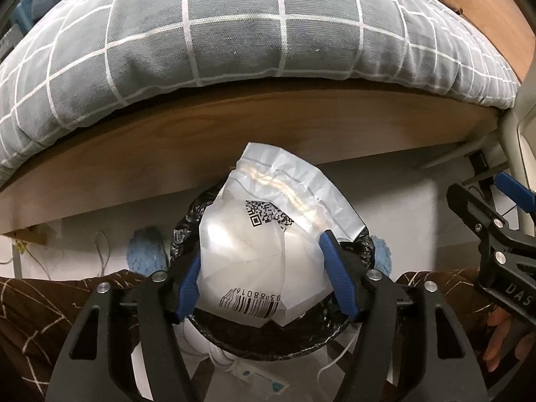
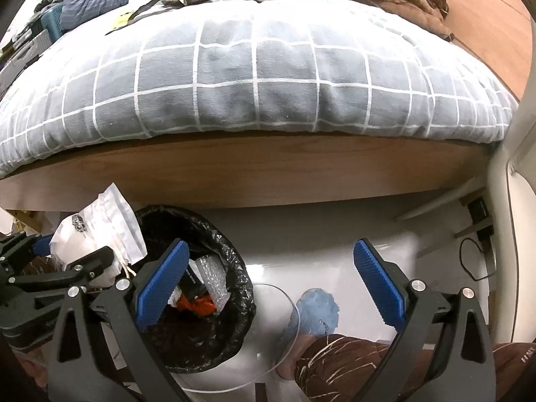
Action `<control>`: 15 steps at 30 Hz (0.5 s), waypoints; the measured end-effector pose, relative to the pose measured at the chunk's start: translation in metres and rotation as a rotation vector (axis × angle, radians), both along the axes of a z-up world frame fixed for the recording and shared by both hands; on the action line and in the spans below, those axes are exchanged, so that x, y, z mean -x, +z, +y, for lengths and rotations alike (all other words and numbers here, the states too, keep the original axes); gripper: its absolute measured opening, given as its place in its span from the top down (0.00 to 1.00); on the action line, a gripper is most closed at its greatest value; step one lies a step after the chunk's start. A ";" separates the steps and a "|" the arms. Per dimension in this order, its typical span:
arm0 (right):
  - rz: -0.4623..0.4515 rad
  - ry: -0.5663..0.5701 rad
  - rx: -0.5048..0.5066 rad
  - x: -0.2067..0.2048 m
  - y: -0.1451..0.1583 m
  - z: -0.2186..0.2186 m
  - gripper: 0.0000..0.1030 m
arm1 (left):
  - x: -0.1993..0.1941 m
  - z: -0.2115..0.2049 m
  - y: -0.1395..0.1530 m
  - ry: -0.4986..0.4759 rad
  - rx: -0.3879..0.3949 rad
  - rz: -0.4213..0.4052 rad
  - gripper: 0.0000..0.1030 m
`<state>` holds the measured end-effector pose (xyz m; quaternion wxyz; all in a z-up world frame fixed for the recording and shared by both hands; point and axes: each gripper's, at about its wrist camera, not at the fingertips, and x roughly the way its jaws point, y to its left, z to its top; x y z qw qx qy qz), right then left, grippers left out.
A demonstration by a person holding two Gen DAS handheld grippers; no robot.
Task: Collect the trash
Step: 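Open the right tool dropping the tissues while the left tool releases the white bag, then raise both tools from the bin and move them back over the bed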
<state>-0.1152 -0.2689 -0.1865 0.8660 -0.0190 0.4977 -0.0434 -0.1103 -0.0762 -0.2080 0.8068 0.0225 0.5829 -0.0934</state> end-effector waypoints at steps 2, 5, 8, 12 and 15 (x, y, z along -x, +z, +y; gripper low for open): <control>-0.003 0.000 0.002 0.001 0.001 0.000 0.08 | -0.001 -0.003 -0.003 -0.001 -0.006 -0.005 0.29; -0.005 -0.004 -0.003 0.000 0.002 0.000 0.08 | 0.001 -0.003 -0.001 -0.006 -0.017 -0.024 0.22; -0.011 -0.004 -0.003 0.000 0.005 0.000 0.08 | 0.001 -0.005 0.004 -0.004 -0.012 -0.040 0.16; -0.020 -0.003 -0.003 -0.002 0.007 0.001 0.08 | 0.000 -0.002 0.010 -0.001 -0.017 -0.060 0.09; -0.034 -0.005 -0.002 -0.003 0.012 0.002 0.08 | 0.002 0.002 0.020 0.008 -0.018 -0.091 0.06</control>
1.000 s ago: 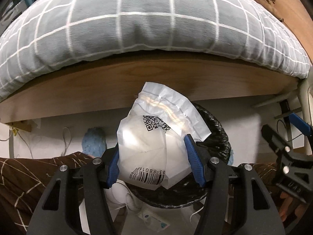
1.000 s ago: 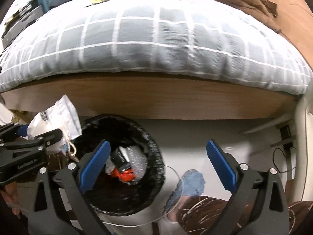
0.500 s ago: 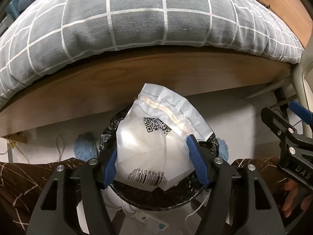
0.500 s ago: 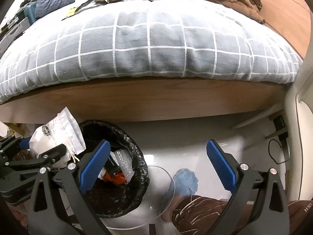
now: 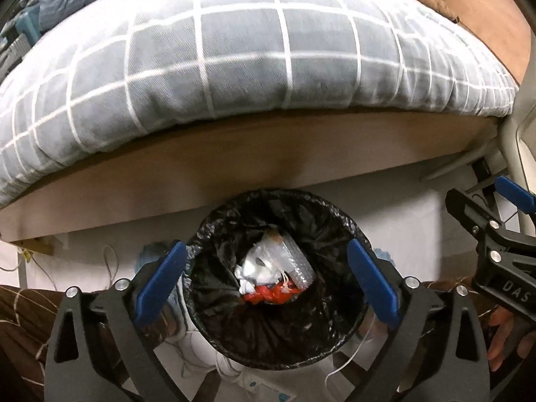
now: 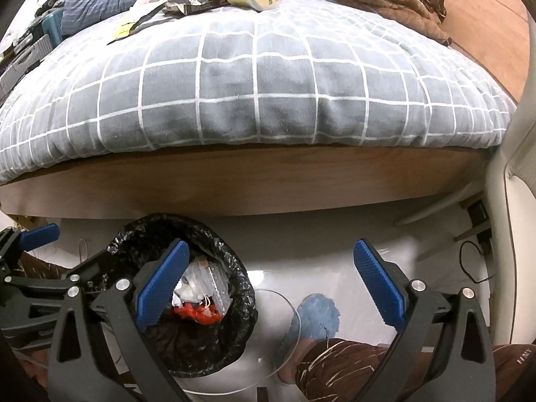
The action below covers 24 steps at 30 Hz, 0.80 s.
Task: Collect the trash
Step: 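Raise both tools from the bin and move them back over the bed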
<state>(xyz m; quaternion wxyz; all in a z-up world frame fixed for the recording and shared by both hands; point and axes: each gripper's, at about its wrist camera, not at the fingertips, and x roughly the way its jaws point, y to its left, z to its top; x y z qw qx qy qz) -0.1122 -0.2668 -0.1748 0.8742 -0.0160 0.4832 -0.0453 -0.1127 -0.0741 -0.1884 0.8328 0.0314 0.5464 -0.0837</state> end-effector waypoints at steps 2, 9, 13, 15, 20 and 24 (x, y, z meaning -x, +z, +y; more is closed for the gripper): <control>-0.019 -0.003 0.001 0.000 0.005 0.000 0.08 | -0.003 0.003 0.007 0.007 0.002 -0.019 0.06; -0.085 0.008 0.005 -0.002 0.026 0.004 0.08 | -0.006 0.017 0.033 0.034 -0.010 -0.103 0.06; -0.125 0.018 0.004 -0.004 0.039 0.007 0.08 | -0.007 0.023 0.045 0.044 -0.002 -0.125 0.06; -0.143 0.020 0.005 -0.005 0.046 0.008 0.08 | -0.008 0.024 0.052 0.044 0.003 -0.142 0.06; -0.203 0.043 0.010 -0.008 0.066 0.013 0.08 | -0.014 0.034 0.068 0.066 0.010 -0.173 0.06; -0.263 0.053 0.023 -0.012 0.084 0.016 0.08 | -0.020 0.038 0.083 0.072 0.023 -0.213 0.06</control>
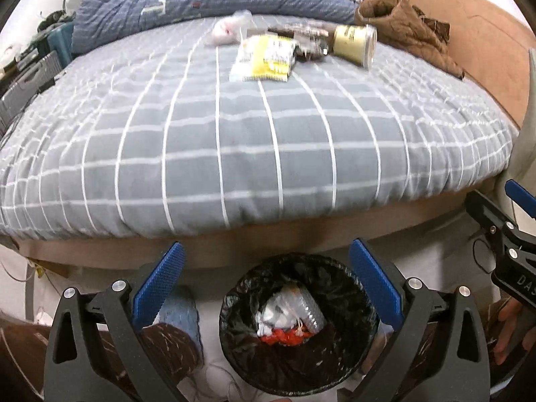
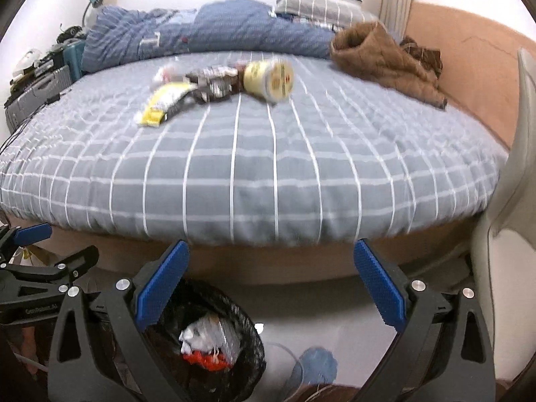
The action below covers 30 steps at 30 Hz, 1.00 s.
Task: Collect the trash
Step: 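Raise both tools from the bin and move them back over the bed, then grasp the yellow snack packet with the left tool while the right tool grasps the yellow cup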
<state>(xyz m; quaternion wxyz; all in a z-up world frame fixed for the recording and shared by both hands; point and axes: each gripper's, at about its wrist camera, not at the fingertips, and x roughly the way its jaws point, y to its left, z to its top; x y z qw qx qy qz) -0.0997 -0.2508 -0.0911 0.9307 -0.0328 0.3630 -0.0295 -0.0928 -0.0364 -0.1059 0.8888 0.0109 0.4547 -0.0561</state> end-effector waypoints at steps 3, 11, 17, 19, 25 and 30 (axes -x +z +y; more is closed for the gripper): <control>-0.036 -0.006 -0.004 -0.007 0.012 -0.003 0.08 | -0.007 0.001 0.009 0.003 0.005 -0.024 0.06; -0.077 0.000 0.009 -0.038 0.029 -0.007 0.08 | -0.038 0.008 0.034 0.032 0.007 -0.079 0.06; -0.085 0.025 0.018 -0.067 0.034 -0.004 0.08 | -0.069 0.010 0.040 0.041 0.001 -0.090 0.06; -0.081 0.034 0.017 -0.077 0.033 -0.003 0.08 | -0.081 0.010 0.041 0.042 0.009 -0.083 0.06; -0.064 0.056 0.029 -0.114 0.025 0.000 0.08 | -0.116 0.011 0.040 0.046 0.004 -0.079 0.06; -0.069 0.072 0.045 -0.148 0.026 -0.003 0.08 | -0.147 0.006 0.036 0.034 0.002 -0.067 0.06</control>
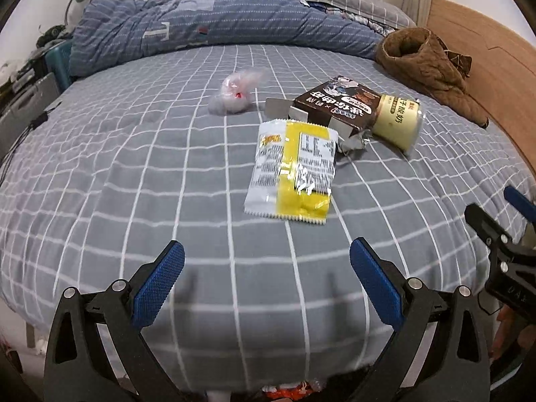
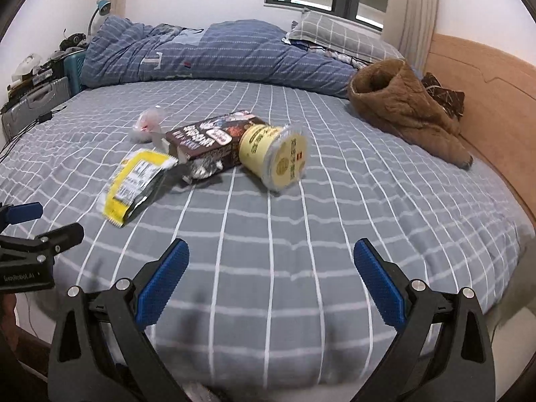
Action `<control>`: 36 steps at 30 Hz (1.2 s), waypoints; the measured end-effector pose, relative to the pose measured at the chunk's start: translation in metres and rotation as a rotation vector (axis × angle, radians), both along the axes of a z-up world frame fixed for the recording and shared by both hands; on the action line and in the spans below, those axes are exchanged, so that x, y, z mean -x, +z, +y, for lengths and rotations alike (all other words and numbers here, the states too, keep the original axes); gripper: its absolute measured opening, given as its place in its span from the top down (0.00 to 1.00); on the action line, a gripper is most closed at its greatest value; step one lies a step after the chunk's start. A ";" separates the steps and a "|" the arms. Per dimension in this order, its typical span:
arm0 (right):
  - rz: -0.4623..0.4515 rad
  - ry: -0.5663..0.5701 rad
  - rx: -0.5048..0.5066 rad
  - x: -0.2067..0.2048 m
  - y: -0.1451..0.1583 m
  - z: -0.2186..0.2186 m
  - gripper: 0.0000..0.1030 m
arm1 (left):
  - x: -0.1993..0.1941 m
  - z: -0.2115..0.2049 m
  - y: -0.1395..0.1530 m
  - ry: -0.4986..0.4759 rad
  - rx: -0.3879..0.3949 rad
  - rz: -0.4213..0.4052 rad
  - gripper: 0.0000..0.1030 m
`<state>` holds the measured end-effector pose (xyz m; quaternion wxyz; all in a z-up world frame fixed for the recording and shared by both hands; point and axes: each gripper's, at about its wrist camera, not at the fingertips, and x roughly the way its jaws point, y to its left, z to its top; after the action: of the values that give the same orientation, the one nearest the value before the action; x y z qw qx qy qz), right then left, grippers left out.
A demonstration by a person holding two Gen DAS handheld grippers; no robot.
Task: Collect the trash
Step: 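Grasp the yellow snack packet with the left tool while the right tool grasps the yellow cup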
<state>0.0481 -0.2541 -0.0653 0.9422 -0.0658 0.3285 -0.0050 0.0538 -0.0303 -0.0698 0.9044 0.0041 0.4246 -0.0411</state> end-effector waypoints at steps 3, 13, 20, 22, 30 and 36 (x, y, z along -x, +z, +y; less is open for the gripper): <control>0.007 0.008 -0.018 -0.025 0.000 -0.008 0.08 | -0.019 -0.006 -0.001 -0.011 -0.002 0.007 0.06; 0.049 0.098 -0.071 -0.092 -0.005 -0.026 0.08 | -0.069 -0.019 -0.002 -0.031 -0.006 0.033 0.06; 0.062 0.155 -0.087 -0.132 -0.009 -0.031 0.08 | -0.096 -0.025 -0.011 -0.026 -0.011 0.063 0.06; 0.073 0.178 -0.111 -0.141 -0.008 -0.033 0.08 | -0.104 -0.027 -0.011 -0.030 -0.010 0.068 0.06; 0.102 0.250 -0.164 -0.171 -0.012 -0.039 0.08 | -0.124 -0.035 -0.020 -0.057 -0.008 0.113 0.10; 0.125 0.253 -0.198 -0.182 -0.021 -0.038 0.08 | -0.129 -0.036 -0.030 -0.076 -0.013 0.151 0.25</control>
<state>0.2299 -0.2925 -0.0859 0.9149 -0.0136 0.3744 0.1503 0.1828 -0.0666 -0.0995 0.8676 0.0229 0.4913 -0.0729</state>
